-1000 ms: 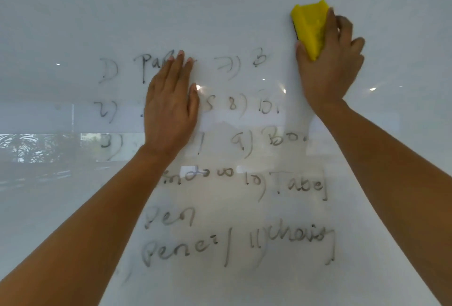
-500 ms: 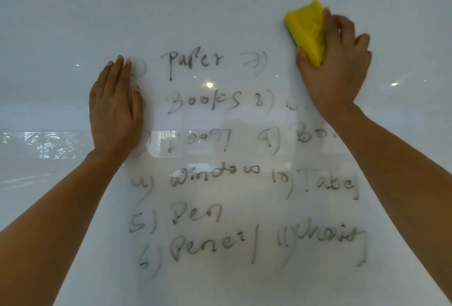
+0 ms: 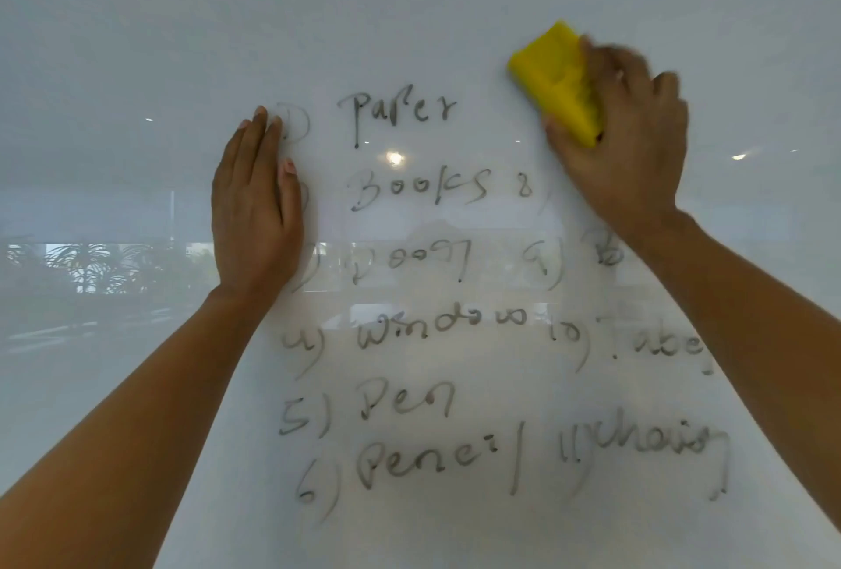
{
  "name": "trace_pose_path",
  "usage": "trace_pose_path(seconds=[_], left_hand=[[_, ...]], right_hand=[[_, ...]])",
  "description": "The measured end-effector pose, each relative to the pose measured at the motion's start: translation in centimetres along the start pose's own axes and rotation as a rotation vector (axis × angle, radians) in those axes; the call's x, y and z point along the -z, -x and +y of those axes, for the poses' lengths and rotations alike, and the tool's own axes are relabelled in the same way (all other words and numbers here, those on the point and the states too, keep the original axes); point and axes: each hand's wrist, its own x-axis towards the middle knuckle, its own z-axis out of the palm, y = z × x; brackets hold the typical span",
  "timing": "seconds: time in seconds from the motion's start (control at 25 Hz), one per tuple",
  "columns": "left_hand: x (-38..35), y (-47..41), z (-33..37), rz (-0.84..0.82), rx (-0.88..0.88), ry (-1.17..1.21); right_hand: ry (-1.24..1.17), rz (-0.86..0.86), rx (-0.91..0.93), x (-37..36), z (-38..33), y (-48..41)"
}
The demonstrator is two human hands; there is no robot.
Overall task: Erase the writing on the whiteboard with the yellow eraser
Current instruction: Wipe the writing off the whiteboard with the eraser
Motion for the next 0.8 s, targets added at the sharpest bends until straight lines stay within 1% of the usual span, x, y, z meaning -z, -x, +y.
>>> trace_pose_path(seconds=[0.04, 0.08, 0.12, 0.16, 0.28, 0.36, 0.44, 0.48, 0.52, 0.64, 0.68, 0.72, 0.76, 0.8], left_hand=[[0.0, 0.0, 0.0, 0.002, 0.004, 0.005], [0.0, 0.0, 0.0, 0.006, 0.008, 0.011], [0.0, 0.0, 0.0, 0.012, 0.013, 0.020], [0.0, 0.0, -0.1, 0.019, 0.020, 0.030], [0.2, 0.1, -0.3, 0.034, 0.033, 0.055], [0.3, 0.3, -0.5, 0.049, 0.043, 0.049], [0.4, 0.6, -0.8, 0.054, 0.067, 0.029], [0.5, 0.8, -1.1, 0.053, 0.083, 0.017], [0.6, 1.0, -1.4, 0.055, 0.103, 0.007], [1.0, 1.7, -1.9, 0.061, 0.153, 0.000], [1.0, 1.9, -1.9, 0.061, 0.154, 0.000], [1.1, 1.9, -1.9, 0.059, 0.148, -0.002], [1.1, 1.9, -1.9, 0.053, 0.143, -0.001], [1.1, 1.9, -2.0, 0.046, 0.139, 0.002]], right_hand=[[0.013, 0.019, -0.138, -0.4, -0.5, -1.7], [0.029, 0.029, -0.233, -0.8, -1.3, -3.0], [0.036, 0.019, -0.265, -1.1, -2.6, -3.7], [0.018, 0.003, -0.230, -1.4, -4.0, -3.7], [-0.066, -0.021, 0.087, -1.3, -7.3, 0.2], [-0.085, -0.027, 0.258, -0.8, -7.4, 3.7], [-0.076, -0.025, 0.349, -0.3, -6.0, 4.4], [-0.063, -0.017, 0.337, -0.3, -5.4, 3.6], [-0.041, 0.000, 0.274, -0.6, -5.2, 2.5], [0.008, 0.080, -0.062, -2.2, -6.9, -2.0], [0.015, 0.077, -0.129, -2.6, -8.0, -3.0], [-0.004, 0.068, -0.127, -2.9, -9.1, -3.4], [-0.036, 0.051, -0.059, -2.9, -10.0, -3.2], [-0.063, 0.028, 0.047, -2.8, -10.6, -2.3]])
